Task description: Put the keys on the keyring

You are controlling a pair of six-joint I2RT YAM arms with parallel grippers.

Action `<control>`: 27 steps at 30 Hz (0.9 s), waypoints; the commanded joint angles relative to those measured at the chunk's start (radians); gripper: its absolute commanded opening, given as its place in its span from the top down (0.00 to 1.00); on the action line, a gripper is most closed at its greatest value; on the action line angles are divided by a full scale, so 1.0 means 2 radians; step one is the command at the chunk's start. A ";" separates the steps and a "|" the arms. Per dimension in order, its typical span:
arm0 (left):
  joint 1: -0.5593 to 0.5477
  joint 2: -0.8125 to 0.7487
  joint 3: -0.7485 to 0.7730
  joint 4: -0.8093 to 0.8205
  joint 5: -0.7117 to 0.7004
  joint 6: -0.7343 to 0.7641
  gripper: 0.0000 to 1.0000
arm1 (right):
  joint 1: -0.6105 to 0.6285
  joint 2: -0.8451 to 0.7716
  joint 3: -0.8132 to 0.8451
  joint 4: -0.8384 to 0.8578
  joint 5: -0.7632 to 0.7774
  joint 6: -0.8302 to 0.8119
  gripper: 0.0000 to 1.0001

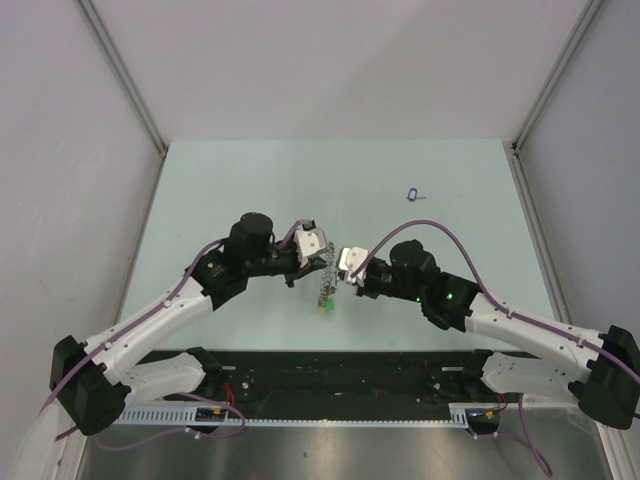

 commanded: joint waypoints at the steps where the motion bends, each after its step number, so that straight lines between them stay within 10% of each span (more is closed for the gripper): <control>1: 0.000 -0.018 -0.010 0.029 0.026 0.022 1.00 | 0.001 -0.006 0.012 0.022 0.018 0.008 1.00; 27: 0.000 -0.024 -0.022 0.037 0.036 0.045 1.00 | -0.013 -0.004 0.002 0.033 -0.015 0.012 1.00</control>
